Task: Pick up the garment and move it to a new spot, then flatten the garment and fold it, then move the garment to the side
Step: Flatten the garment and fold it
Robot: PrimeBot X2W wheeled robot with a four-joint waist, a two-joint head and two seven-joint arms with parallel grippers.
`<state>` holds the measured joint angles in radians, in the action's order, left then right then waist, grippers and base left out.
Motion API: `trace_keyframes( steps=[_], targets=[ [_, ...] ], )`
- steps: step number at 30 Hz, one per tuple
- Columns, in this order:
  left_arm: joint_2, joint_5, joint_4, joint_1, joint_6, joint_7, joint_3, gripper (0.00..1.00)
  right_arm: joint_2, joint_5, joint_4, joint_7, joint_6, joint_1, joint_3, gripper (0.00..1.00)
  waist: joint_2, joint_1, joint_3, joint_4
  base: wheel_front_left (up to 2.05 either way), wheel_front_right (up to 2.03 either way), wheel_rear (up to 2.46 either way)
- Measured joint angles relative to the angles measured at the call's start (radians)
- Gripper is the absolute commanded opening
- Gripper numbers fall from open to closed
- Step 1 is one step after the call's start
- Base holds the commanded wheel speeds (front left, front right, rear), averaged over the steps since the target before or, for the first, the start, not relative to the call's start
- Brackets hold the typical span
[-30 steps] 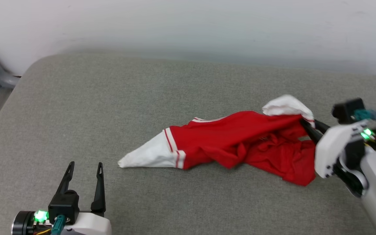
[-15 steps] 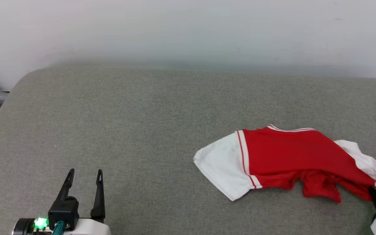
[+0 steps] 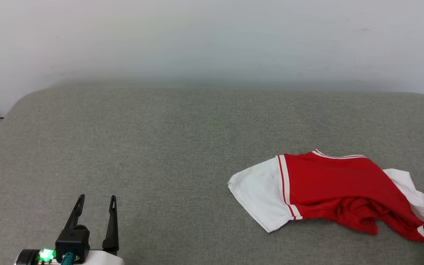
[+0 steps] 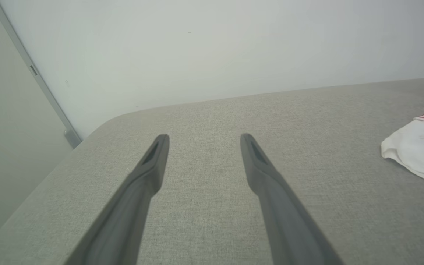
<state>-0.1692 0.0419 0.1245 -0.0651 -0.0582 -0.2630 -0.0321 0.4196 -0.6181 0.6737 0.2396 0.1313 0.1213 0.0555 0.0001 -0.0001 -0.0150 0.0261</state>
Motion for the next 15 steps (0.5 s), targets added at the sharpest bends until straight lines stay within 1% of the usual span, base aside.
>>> trace_keyframes(
  steps=[3,6,9,11,13,15],
  targets=[
    [-0.001,-0.001,-0.002,-0.001,0.006,0.000,0.000,1.00,-0.024,0.092,-0.109,0.016,0.000,-0.026,0.064,1.00,0.0000,0.0000,0.012,-0.008,0.00,0.00,0.00],
    [-0.013,-0.001,-0.004,0.012,0.021,0.000,-0.006,1.00,-0.075,0.199,-0.264,0.020,0.000,-0.061,0.121,1.00,0.0000,0.0000,0.019,-0.019,0.00,0.00,0.00],
    [-0.032,-0.003,-0.010,0.056,0.054,0.000,-0.024,1.00,-0.145,0.294,-0.431,0.021,0.000,-0.089,0.159,1.00,-0.0001,-0.0001,0.020,-0.026,0.00,0.00,0.00],
    [-0.045,0.000,-0.011,0.096,0.081,0.000,-0.034,1.00,-0.188,0.361,-0.535,0.023,0.000,-0.109,0.161,1.00,0.0000,0.0000,0.018,-0.029,0.00,0.00,0.00],
    [-0.063,0.009,-0.002,0.147,0.120,0.007,-0.052,1.00,-0.228,0.427,-0.625,0.023,0.000,-0.126,0.159,1.00,0.0000,-0.0001,0.010,-0.031,0.00,0.00,0.00],
    [-0.084,0.012,0.002,0.214,0.146,0.030,-0.076,1.00,-0.277,0.459,-0.694,0.023,0.000,-0.139,0.148,1.00,0.0000,0.0000,0.001,-0.034,0.00,0.00,0.00]
  ],
)
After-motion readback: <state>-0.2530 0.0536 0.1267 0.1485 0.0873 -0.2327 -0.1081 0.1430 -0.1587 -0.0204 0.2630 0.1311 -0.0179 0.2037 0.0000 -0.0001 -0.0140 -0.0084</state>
